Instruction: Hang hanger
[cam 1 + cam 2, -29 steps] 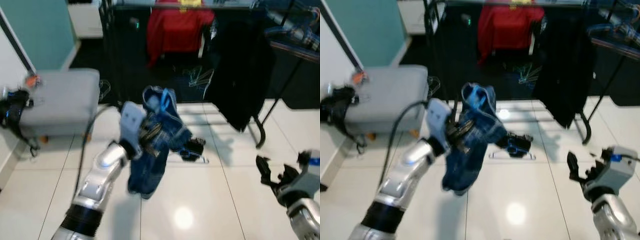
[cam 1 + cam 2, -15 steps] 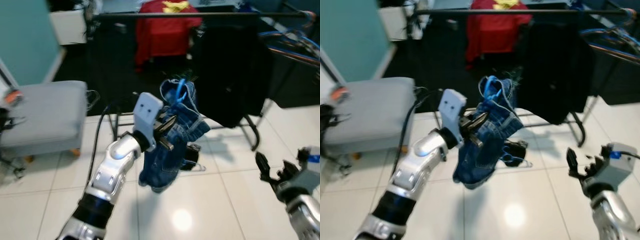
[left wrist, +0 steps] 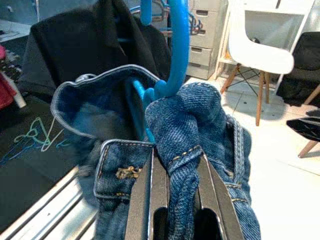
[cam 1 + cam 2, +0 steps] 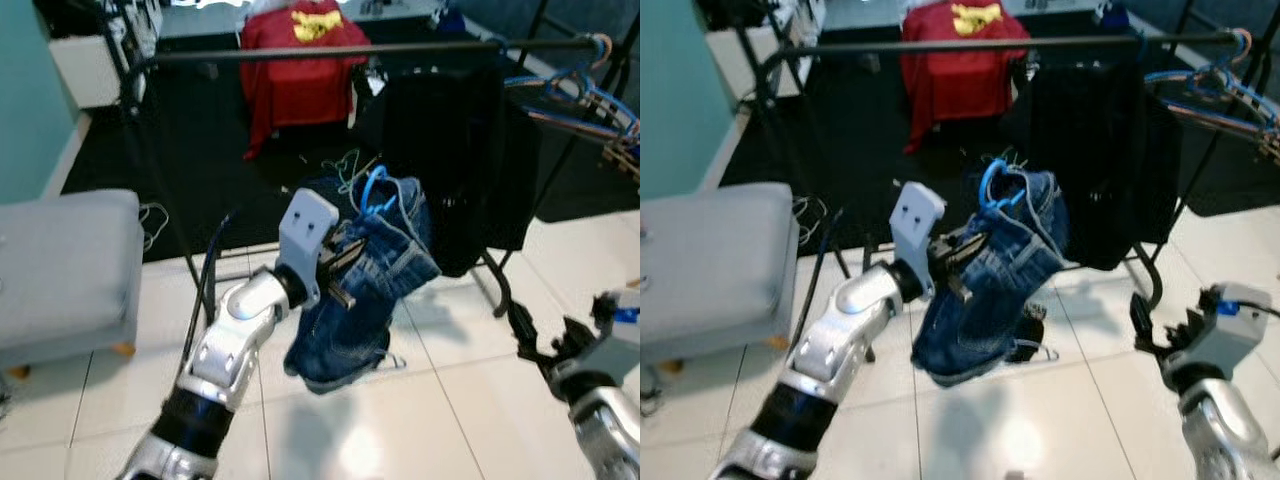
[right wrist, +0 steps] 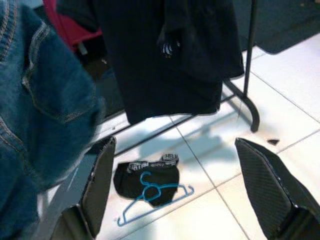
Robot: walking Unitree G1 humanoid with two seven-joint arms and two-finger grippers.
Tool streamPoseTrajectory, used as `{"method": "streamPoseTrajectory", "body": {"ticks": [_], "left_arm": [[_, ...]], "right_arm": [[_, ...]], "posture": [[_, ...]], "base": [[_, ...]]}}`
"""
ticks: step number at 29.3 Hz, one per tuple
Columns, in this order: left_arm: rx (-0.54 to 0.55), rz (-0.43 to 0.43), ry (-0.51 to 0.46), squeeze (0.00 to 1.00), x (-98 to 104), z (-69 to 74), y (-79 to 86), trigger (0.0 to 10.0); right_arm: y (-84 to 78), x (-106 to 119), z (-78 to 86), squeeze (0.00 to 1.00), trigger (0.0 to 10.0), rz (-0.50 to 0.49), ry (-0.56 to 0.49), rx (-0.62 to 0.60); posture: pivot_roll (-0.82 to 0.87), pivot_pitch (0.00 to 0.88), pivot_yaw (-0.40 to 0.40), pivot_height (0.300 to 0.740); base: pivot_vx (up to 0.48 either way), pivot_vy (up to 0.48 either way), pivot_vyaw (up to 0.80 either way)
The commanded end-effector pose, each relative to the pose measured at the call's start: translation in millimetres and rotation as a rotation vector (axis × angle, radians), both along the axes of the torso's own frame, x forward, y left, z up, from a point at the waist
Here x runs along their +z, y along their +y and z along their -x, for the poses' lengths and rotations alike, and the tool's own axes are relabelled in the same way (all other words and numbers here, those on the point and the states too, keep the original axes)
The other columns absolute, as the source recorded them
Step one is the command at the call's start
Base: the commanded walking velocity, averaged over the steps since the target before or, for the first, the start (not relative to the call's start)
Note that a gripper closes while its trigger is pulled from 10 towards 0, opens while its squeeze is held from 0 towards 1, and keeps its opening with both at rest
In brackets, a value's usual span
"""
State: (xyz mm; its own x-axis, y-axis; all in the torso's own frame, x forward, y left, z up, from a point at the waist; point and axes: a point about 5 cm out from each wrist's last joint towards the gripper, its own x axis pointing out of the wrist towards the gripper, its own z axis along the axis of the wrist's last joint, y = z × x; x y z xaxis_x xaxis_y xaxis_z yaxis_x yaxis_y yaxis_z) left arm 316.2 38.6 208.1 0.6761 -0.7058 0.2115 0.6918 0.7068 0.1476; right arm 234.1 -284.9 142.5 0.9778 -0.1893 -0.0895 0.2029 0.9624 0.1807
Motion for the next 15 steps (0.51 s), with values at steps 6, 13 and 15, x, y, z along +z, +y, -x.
{"method": "streamPoseTrajectory", "body": {"ticks": [6,13,15], "left_arm": [[0.032,0.01,0.006,0.0,2,-3.8,0.6,10.0],[0.039,0.03,0.012,0.0,6,-5.7,-1.6,10.0],[0.043,0.033,0.012,0.0,7,-5.9,-2.0,10.0]], "right_arm": [[10.6,-2,-1.3,0.0,10.0,0.022,0.002,0.052],[16.2,-2,-2.7,0.0,10.0,0.029,-0.001,0.089],[16.6,-2,-2.7,0.0,10.0,0.029,-0.001,0.091]], "posture": [[-0.11,0.128,0.01,0.74],[-0.11,0.131,0.007,0.74],[-0.11,0.133,0.006,0.74]], "base": [[0.392,0.0,0.0],[0.392,0.0,0.0],[0.392,0.0,0.0]]}}
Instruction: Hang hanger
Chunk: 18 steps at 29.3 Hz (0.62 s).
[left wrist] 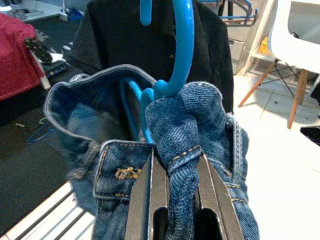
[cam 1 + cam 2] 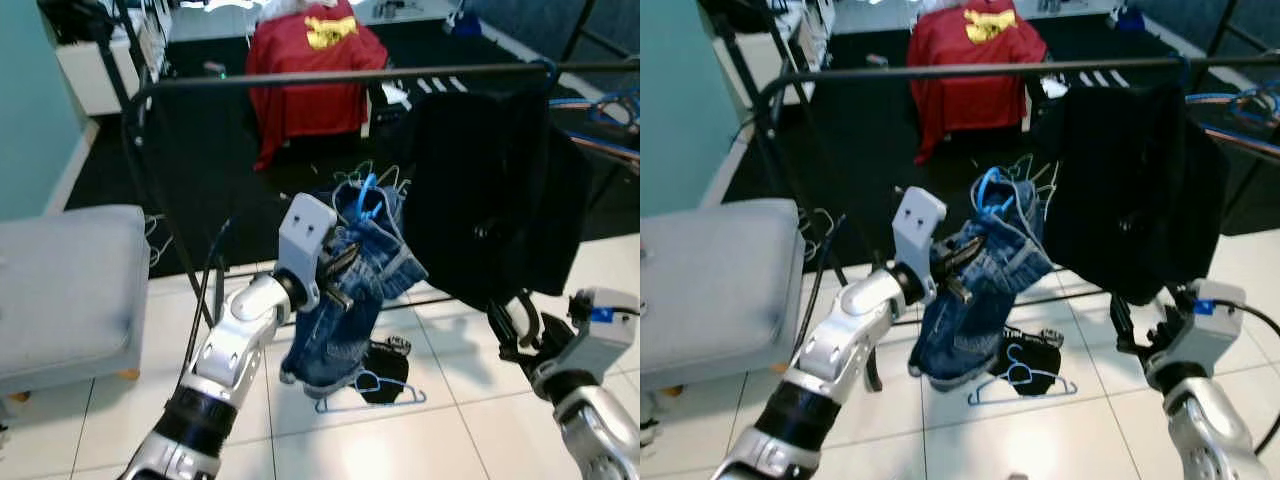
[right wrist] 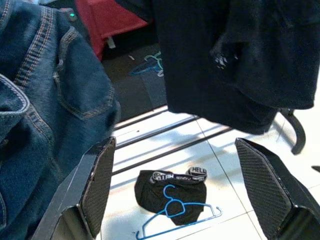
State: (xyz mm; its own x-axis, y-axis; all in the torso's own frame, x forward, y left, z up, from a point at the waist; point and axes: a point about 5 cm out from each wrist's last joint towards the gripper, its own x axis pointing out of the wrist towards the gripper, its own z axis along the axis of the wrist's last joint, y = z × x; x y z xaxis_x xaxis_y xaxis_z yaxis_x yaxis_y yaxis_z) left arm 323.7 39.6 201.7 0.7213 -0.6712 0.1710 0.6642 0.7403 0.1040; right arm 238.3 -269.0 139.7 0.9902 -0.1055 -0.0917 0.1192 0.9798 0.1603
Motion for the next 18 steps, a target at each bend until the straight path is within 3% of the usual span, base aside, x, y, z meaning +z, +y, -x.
{"method": "streamPoseTrajectory", "body": {"ticks": [1,18], "left_arm": [[-0.005,0.029,-0.05,0.0,13,1.6,-3.1,10.0],[0.081,0.094,-0.086,0.0,31,-6.1,2.3,10.0]], "right_arm": [[0.7,1,1.5,0.0,10.0,0.008,-0.007,0.004],[3.2,2,2.2,0.0,10.0,0.014,-0.011,0.011]], "posture": [[-0.11,0.133,0.006,0.74],[-0.12,0.146,0.009,0.74]], "base": [[0.39,0.0,0.0],[0.391,0.0,0.0]]}}
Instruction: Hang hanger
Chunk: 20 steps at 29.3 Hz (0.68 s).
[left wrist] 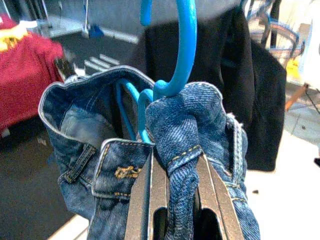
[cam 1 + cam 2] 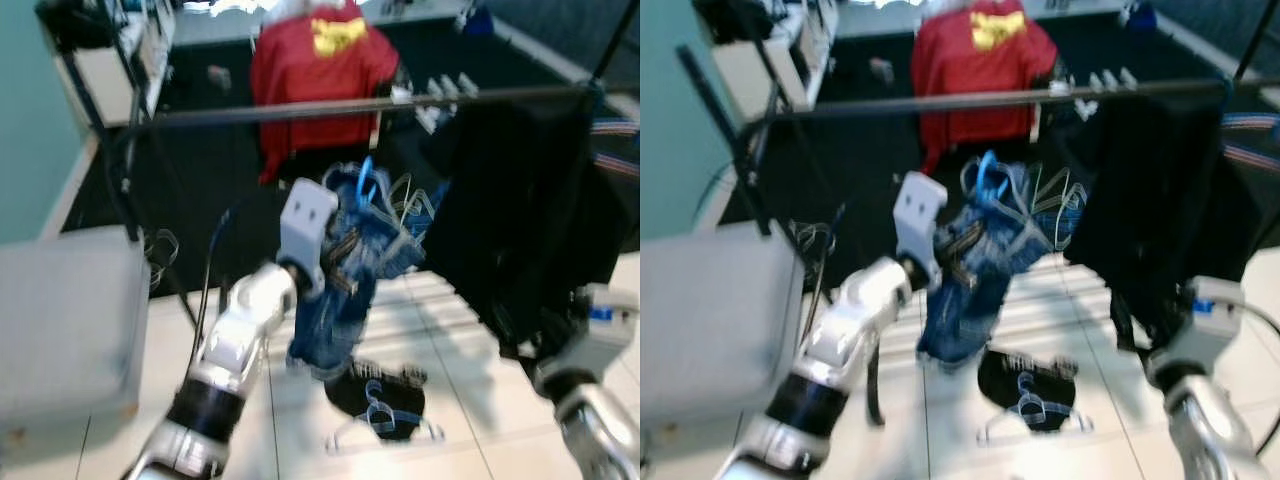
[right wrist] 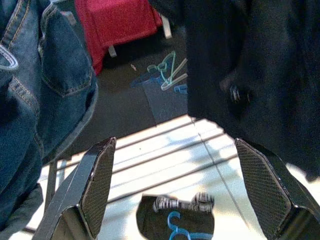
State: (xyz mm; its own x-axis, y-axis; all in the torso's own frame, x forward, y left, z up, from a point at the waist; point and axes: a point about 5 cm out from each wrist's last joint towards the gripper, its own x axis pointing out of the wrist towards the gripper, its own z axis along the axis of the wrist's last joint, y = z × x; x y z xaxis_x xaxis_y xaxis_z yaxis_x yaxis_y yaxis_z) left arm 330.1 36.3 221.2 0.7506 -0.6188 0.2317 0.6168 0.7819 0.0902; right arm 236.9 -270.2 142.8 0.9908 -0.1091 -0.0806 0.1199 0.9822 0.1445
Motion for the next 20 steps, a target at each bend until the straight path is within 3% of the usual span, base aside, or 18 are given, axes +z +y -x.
{"method": "streamPoseTrajectory", "body": {"ticks": [1,7,9,20], "left_arm": [[0.029,0.051,-0.054,0.0,13,0.2,6.2,10.0],[0.051,0.073,-0.069,0.0,19,-0.7,8.5,10.0],[0.148,0.104,-0.074,0.0,21,-6.5,20.7,10.0],[0.255,0.126,-0.058,0.0,20,-10.6,33.7,10.0]], "right_arm": [[4.5,-1,0.7,0.0,10.0,-0.002,-0.001,0.015],[4.7,-1,0.5,0.0,10.0,-0.001,-0.001,0.017],[4.9,0,0.4,0.0,10.0,0.004,0.0,0.018],[5.2,0,0.6,0.0,10.0,0.009,0.005,0.022]], "posture": [[-0.12,0.146,0.009,0.74],[-0.12,0.149,0.008,0.74],[-0.12,0.154,0.009,0.74],[-0.12,0.158,0.011,0.74]], "base": [[0.39,0.0,0.0],[0.38,0.0,0.0],[0.0,0.0,0.0],[0.0,0.0,0.0]]}}
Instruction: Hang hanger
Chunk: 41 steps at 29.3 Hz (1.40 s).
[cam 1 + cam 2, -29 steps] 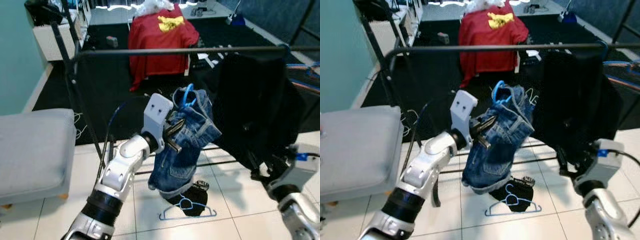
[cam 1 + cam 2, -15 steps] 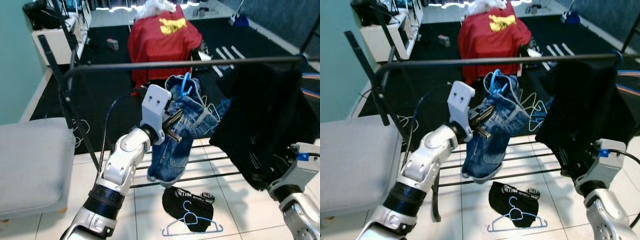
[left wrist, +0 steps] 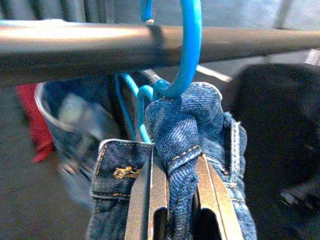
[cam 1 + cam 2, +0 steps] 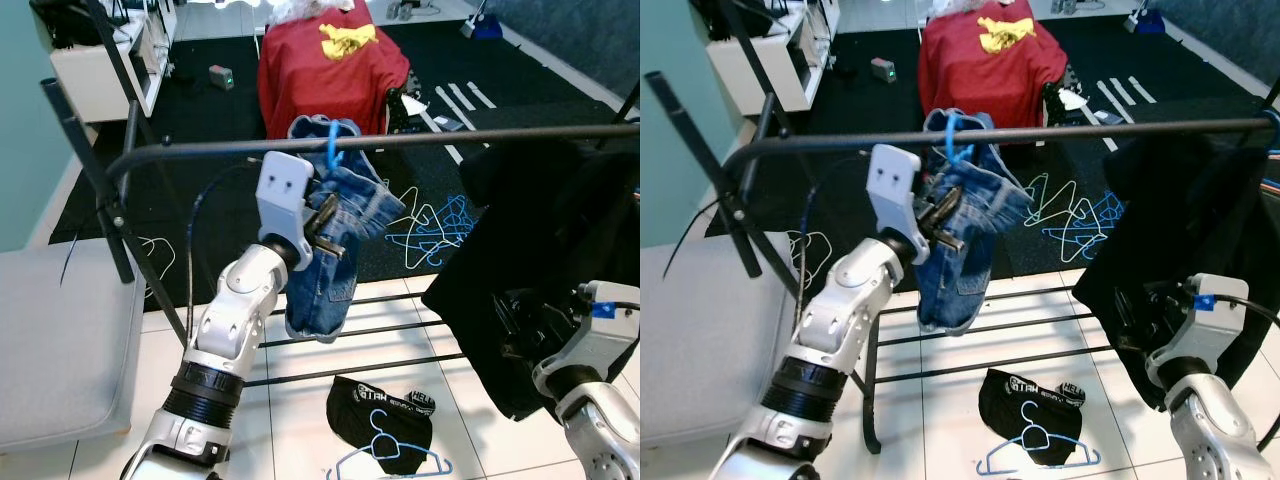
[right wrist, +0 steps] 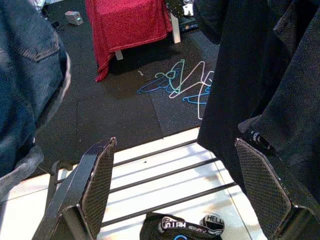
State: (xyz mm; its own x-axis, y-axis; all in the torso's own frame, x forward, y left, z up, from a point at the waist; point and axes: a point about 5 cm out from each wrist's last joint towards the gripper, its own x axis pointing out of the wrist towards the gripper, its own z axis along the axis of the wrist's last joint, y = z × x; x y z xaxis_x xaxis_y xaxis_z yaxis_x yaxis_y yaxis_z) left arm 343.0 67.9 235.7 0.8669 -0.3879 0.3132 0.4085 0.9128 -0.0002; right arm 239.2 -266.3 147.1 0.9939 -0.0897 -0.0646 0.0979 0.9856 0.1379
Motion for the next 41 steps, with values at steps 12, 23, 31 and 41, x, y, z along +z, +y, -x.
{"method": "streamPoseTrajectory", "body": {"ticks": [12,23,31,41], "left_arm": [[0.114,-0.055,0.075,0.0,-19,-0.5,16.6,10.0],[0.158,-0.088,0.179,1.0,-38,-2.1,21.7,10.0],[0.063,-0.071,0.187,1.0,-44,6.7,30.8,10.0],[0.165,-0.171,0.215,1.0,-64,18.8,73.8,10.0]], "right_arm": [[0.6,-5,3.8,0.0,10.0,0.0,0.027,-0.004],[-0.2,-5,3.2,0.0,10.0,0.007,0.032,-0.007],[-2.4,-4,2.9,0.0,10.0,0.011,0.031,-0.009],[-5.4,-2,-0.6,0.0,10.0,0.017,0.028,-0.009]], "posture": [[-0.12,0.167,0.011,0.74],[-0.12,0.177,0.009,0.74],[-0.11,0.18,0.001,0.74],[-0.09,0.181,0.002,0.74]], "base": [[0.0,0.0,0.0],[0.0,0.0,0.0],[0.0,0.0,0.0],[0.0,0.0,0.0]]}}
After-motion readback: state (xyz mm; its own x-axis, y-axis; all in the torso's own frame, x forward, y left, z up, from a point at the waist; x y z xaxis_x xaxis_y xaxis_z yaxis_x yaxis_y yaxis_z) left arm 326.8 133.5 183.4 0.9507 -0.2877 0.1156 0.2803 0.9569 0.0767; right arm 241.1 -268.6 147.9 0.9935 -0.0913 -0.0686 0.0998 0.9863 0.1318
